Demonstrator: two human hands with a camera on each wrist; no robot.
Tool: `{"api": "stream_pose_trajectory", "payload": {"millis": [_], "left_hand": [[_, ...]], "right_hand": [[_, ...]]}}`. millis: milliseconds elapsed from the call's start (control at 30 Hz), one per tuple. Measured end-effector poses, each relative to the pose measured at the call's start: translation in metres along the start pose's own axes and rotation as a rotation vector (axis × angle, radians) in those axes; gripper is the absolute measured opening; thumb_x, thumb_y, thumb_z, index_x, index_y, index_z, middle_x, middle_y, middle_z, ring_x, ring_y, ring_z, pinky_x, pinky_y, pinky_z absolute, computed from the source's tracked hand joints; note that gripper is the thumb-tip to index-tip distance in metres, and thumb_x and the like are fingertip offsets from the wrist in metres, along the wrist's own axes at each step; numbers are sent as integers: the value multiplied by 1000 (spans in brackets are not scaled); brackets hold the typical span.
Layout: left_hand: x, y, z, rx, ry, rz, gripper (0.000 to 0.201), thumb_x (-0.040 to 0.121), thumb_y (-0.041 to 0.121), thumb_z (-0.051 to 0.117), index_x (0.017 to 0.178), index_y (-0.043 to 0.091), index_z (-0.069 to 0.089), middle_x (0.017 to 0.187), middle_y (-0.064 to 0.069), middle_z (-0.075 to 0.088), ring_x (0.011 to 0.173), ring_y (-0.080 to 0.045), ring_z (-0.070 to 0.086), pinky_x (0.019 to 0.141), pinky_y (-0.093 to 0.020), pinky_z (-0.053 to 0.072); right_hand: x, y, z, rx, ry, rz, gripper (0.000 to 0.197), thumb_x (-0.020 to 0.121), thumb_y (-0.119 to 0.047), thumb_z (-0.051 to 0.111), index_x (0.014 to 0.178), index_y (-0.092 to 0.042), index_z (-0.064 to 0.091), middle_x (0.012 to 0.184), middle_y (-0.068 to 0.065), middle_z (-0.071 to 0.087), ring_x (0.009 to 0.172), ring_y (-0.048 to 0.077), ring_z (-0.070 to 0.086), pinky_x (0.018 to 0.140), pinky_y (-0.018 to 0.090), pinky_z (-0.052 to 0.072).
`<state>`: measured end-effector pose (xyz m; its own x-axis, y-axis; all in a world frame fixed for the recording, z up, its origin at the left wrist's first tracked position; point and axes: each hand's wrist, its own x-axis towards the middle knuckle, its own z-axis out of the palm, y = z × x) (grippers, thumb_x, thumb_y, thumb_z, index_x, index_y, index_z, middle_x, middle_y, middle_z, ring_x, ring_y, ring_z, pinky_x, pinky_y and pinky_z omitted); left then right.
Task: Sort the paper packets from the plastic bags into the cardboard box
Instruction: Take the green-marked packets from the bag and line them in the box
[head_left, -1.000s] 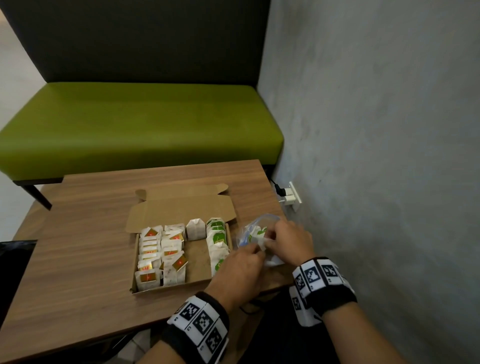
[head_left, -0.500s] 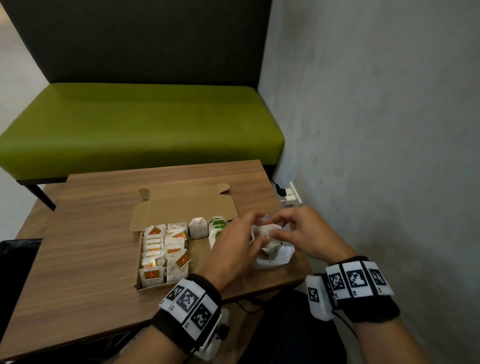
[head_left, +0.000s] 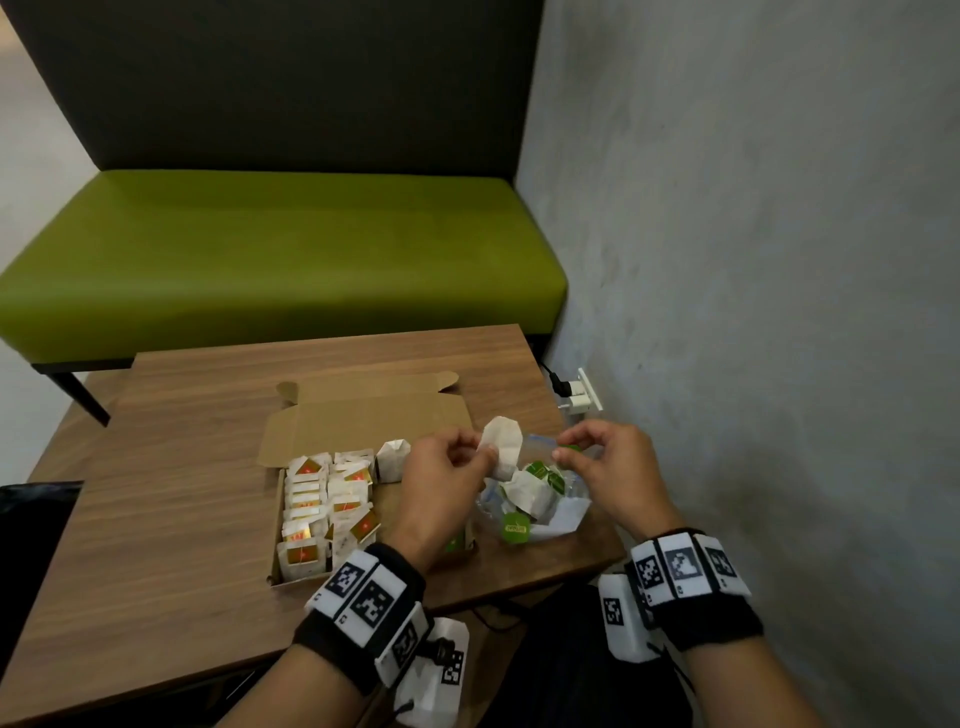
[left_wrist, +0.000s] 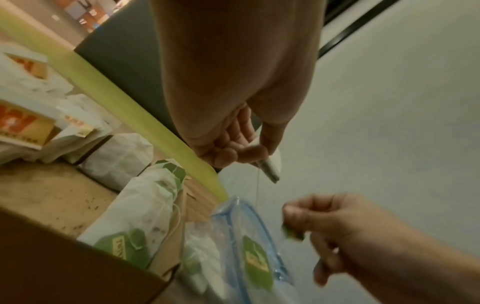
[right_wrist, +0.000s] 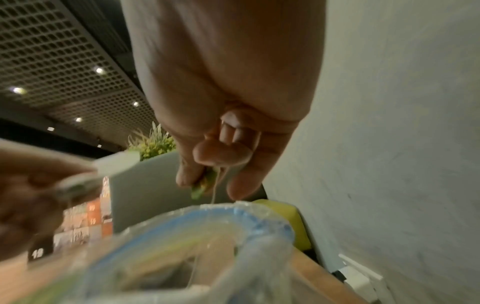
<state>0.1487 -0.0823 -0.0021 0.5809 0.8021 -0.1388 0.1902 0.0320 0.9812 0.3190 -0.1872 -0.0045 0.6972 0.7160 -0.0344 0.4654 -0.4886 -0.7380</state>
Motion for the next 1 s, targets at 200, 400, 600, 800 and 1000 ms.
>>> {"api": "stream_pose_trajectory", "payload": {"millis": [200,400,600,800,1000], "left_hand": [[-9,10,-3,-256,-25,-22,3,93,8,65,96,9,66,69,-4,70,54,-11,56,50,-18,46],[-17,11,-3,-247,-80,11,12,93,9,64,104,7,67,75,-1,74,54,-11,59,51,-19,47],[-25,6,-15,-129,-116,18,11,92,12,67,103,9,69,88,-9,75,60,-14,64,52,-19,48],[-30,3,-25,15,-121,99,16,87,31,73,101,24,73,90,5,76,80,-17,69,71,-35,60],[-31,15,-39,8,-153,150,4,91,18,70,91,18,73,80,2,75,69,-6,65,64,-21,51]], "right_hand": [[-8,-6,15,-114,-51,-79,26,92,-42,65,112,-28,69,103,-11,70,86,6,65,73,26,50],[-25,-44,19,517,-125,-123,19,91,-24,67,102,-9,72,78,7,72,48,7,57,41,23,45],[-26,-41,23,541,-59,-142,9,91,-17,70,95,-10,73,74,7,73,46,15,54,44,29,46],[-35,-49,23,585,-148,-154,12,91,-13,69,95,-4,73,66,1,69,42,9,52,40,23,45],[-46,-56,25,609,-176,-188,21,85,-26,71,97,-9,74,70,0,70,47,6,58,45,29,50]]}}
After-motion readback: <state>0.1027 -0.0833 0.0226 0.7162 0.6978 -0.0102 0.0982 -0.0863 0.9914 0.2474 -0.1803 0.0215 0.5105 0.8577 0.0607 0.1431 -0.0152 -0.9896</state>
